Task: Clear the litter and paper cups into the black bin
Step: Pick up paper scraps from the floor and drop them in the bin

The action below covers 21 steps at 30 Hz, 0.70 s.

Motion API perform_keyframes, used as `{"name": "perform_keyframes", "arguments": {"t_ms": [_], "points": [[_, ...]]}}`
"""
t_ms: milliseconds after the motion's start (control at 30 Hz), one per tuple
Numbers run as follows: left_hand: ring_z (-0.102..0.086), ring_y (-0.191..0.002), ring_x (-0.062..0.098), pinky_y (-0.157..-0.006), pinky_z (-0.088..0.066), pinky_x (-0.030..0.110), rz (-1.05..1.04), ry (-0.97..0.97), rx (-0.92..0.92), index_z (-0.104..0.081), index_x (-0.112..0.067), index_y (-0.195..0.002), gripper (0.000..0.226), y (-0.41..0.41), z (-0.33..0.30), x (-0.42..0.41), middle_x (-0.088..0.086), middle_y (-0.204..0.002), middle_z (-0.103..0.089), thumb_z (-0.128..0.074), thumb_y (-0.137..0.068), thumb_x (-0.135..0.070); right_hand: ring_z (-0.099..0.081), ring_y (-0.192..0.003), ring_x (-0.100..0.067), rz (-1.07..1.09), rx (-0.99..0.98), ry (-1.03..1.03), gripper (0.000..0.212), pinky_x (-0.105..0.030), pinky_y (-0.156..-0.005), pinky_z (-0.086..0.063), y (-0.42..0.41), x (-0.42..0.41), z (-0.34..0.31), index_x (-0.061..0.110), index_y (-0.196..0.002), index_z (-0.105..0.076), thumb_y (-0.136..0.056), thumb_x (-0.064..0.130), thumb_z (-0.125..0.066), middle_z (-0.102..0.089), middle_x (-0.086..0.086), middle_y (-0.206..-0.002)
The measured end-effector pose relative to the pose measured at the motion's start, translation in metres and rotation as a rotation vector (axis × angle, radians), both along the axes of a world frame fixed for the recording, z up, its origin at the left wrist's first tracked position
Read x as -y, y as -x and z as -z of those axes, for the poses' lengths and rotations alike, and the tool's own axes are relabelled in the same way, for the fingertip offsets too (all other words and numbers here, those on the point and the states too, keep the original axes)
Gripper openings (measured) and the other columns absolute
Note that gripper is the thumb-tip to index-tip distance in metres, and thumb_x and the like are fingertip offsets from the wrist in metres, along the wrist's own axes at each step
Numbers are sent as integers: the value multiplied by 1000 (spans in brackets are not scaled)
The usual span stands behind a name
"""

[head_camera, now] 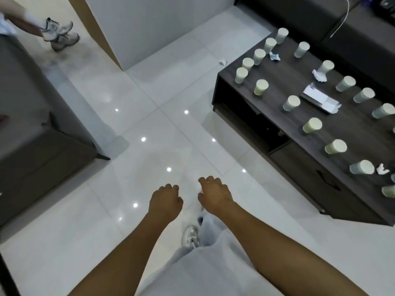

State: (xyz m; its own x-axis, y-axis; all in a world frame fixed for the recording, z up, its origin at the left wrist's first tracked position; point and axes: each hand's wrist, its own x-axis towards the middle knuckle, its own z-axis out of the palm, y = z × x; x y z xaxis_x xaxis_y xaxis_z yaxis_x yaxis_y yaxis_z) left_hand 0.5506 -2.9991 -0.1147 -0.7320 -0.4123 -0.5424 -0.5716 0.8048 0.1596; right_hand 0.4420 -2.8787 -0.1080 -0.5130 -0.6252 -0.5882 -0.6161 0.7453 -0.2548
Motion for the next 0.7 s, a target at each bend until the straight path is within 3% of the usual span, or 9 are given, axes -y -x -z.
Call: {"name": "perform_keyframes", "arguments": {"t_ms": [100, 467, 700], "points": [[-55, -104, 23, -84, -43, 31, 13, -3, -1, -52, -12, -123, 35, 57, 5, 39, 5, -115, -57, -40, -96, -29, -41, -125, -30, 6, 17, -26, 44, -39, -94, -39, 55, 36, 6, 16, -139, -37, -97, 27, -43, -44, -10, -137], [-54, -106, 25, -86, -44, 33, -33, -8, -79, -51, -12, -124, 35, 318, -9, 207, 7, -119, -56, -39, -96, -29, -42, -123, -28, 77, -29, 2, 42, -40, -95, -38, 322, 196, -12, 16, -138, -37, -97, 28, -43, -45, -9, -134], [-55, -107, 26, -86, -46, 34, 10, -45, -60, -48, -13, -129, 39, 437, -9, 304, 7, -121, -56, -42, -95, -30, -40, -124, -29, 155, 12, -27, 41, -41, -97, -38, 437, 286, -10, 14, -136, -39, -97, 27, -43, -44, -10, -134]]}}
